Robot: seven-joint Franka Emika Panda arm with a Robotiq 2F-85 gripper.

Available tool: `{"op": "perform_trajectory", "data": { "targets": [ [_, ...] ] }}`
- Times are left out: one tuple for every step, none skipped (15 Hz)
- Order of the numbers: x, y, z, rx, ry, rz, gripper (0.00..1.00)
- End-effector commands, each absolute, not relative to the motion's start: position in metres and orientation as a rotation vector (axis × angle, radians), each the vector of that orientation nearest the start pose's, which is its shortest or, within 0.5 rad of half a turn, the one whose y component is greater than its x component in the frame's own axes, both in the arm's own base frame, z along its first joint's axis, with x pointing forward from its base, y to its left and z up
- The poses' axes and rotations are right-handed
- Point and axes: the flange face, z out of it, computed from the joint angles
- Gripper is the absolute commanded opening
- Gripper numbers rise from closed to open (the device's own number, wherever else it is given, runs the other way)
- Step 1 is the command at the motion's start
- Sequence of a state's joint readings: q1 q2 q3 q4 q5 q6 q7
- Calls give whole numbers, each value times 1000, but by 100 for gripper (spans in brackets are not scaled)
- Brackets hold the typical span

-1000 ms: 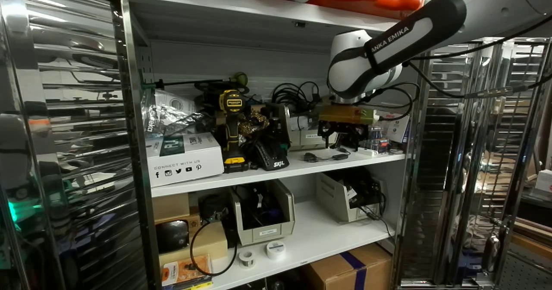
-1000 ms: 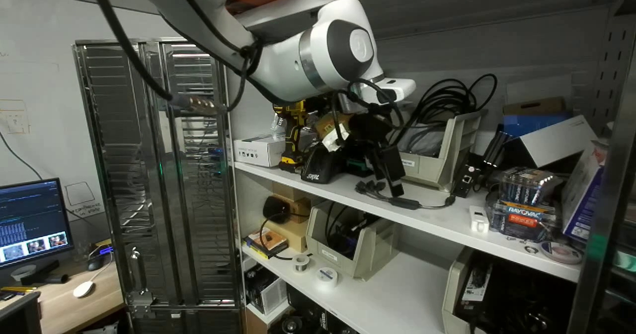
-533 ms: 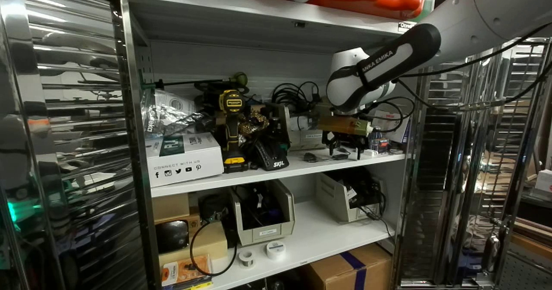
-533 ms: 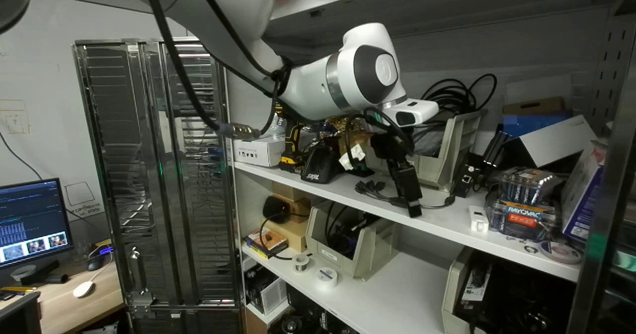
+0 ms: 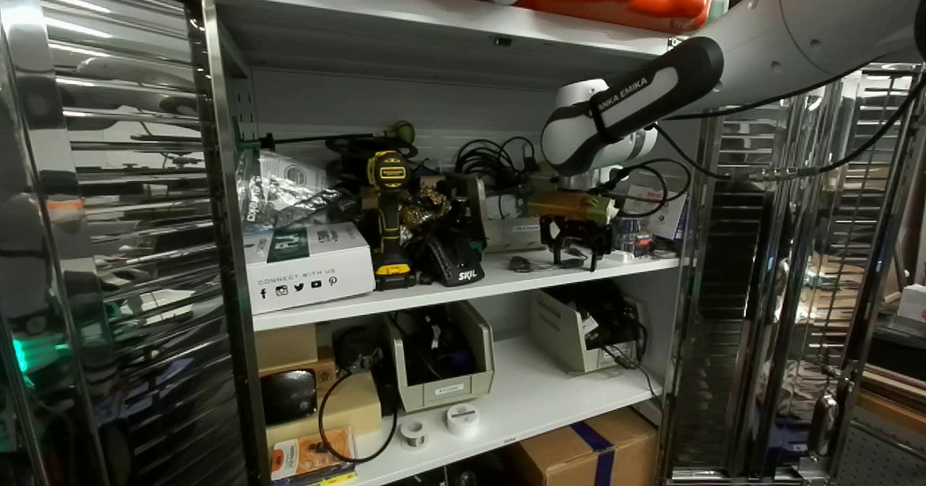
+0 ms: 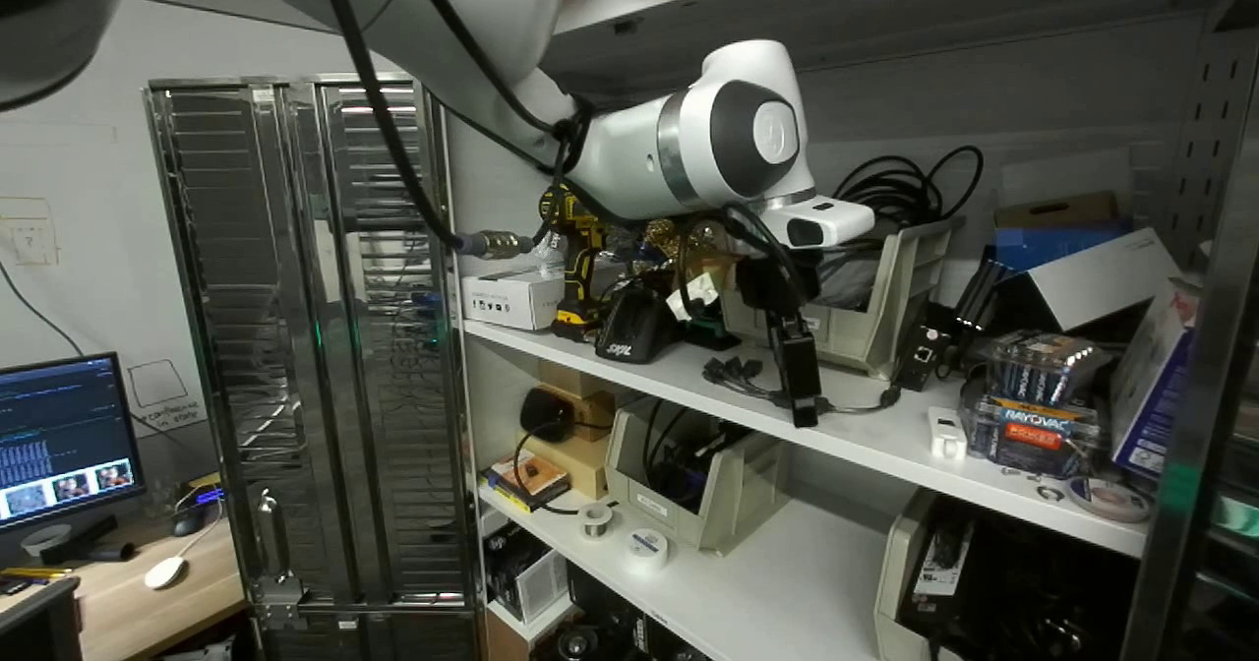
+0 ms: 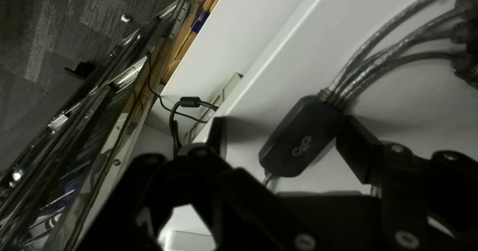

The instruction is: Pick up the black cable and put it in the tool box

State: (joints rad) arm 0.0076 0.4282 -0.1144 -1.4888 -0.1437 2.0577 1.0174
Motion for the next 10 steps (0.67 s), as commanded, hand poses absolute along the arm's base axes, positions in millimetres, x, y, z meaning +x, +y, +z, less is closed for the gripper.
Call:
{"op": "perform_trajectory", "data": {
  "targets": [
    [700,-57,446,-2775,1588,-282,43],
    [700,-54,446,-2780,1582,-277,36],
    [698,-51,446,-2792,1576,-268,27],
    [697,-49,446,-2794,1571,-260,20],
    [695,-47,446,-2808,1566,-259,17],
    [693,-45,447,-2816,1561,-264,19],
    [687,-39,451,-2831,1534,-272,21],
    [684,-33,454,-2840,1508,-276,21],
    [677,-24,461,-2862,1468,-294,21],
    [670,-14,466,-2878,1426,-306,22]
  ]
}}
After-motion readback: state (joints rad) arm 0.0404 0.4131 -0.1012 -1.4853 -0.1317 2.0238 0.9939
